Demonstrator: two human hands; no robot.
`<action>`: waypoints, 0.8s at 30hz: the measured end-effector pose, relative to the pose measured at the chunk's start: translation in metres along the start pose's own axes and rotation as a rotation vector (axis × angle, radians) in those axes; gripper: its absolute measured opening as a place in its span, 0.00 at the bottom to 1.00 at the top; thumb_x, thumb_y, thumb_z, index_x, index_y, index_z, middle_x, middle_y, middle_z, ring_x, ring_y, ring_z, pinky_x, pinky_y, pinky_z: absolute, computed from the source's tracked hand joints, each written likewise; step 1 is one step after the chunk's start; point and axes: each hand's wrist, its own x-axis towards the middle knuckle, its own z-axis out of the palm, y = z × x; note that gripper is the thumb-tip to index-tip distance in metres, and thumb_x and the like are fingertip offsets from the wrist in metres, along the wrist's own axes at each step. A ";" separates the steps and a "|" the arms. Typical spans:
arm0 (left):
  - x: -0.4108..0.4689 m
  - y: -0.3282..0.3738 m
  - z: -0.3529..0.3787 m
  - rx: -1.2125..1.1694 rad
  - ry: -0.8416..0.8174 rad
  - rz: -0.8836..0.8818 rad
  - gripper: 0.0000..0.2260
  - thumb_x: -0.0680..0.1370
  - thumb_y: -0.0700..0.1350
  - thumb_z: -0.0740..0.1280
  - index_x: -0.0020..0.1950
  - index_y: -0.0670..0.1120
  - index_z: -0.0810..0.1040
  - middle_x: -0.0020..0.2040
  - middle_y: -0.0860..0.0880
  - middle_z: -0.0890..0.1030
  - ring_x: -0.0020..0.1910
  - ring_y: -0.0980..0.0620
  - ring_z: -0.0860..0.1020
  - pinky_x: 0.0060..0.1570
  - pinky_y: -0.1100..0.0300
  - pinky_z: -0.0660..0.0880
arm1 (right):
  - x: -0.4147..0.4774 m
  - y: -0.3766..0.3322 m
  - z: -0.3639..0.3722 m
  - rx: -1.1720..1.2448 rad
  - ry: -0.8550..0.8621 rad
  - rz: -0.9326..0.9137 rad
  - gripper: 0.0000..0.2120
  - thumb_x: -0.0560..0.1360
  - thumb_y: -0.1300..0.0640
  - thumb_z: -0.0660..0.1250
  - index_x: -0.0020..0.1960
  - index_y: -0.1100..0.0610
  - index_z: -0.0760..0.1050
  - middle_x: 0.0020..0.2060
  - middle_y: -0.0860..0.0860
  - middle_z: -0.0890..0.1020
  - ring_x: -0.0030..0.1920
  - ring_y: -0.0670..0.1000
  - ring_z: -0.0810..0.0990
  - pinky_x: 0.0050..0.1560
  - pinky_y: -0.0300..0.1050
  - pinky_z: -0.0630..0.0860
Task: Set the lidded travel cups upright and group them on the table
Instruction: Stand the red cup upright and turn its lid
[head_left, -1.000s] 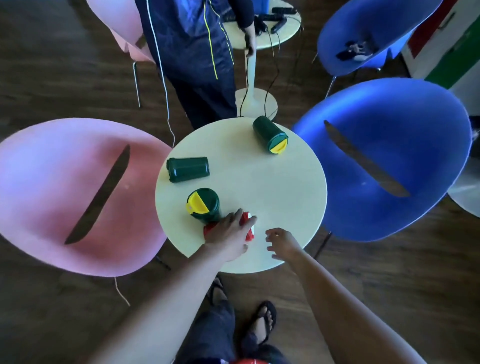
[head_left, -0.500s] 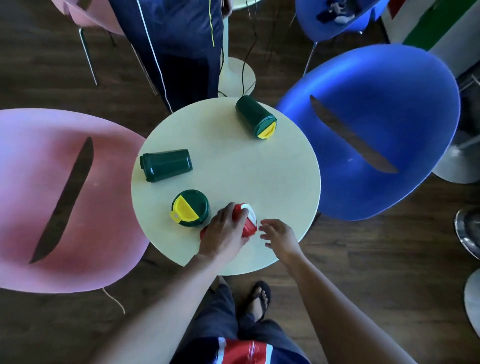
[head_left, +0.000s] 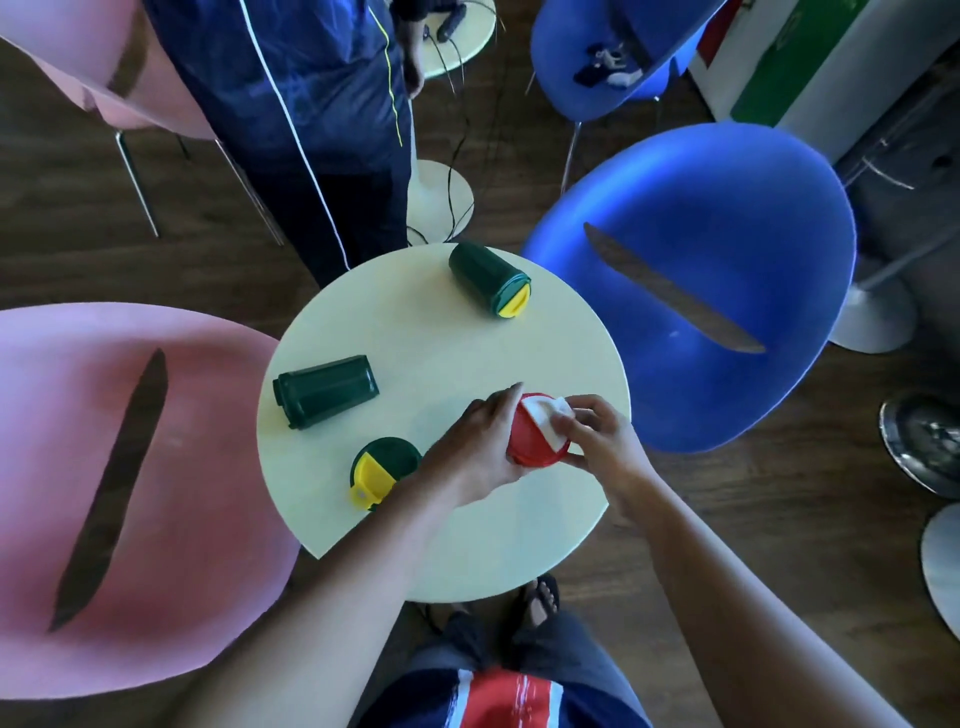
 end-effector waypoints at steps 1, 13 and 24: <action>0.005 -0.001 -0.006 0.034 -0.021 -0.002 0.43 0.74 0.53 0.74 0.81 0.48 0.53 0.78 0.49 0.65 0.74 0.46 0.65 0.68 0.51 0.69 | 0.003 0.000 0.002 0.004 0.018 -0.007 0.05 0.76 0.60 0.70 0.51 0.58 0.77 0.48 0.54 0.83 0.47 0.52 0.83 0.50 0.49 0.83; 0.035 -0.007 -0.043 0.228 -0.114 -0.141 0.38 0.73 0.46 0.71 0.80 0.51 0.55 0.72 0.44 0.73 0.68 0.40 0.71 0.62 0.48 0.72 | 0.043 0.014 0.035 0.056 0.166 0.027 0.09 0.73 0.60 0.72 0.51 0.57 0.75 0.51 0.56 0.82 0.45 0.53 0.84 0.49 0.54 0.83; 0.040 -0.023 -0.045 0.116 -0.124 -0.202 0.45 0.63 0.58 0.79 0.76 0.51 0.64 0.71 0.48 0.72 0.69 0.45 0.71 0.67 0.48 0.70 | 0.039 0.028 0.044 0.043 0.151 0.032 0.10 0.72 0.53 0.73 0.51 0.49 0.77 0.48 0.52 0.81 0.44 0.49 0.83 0.56 0.57 0.81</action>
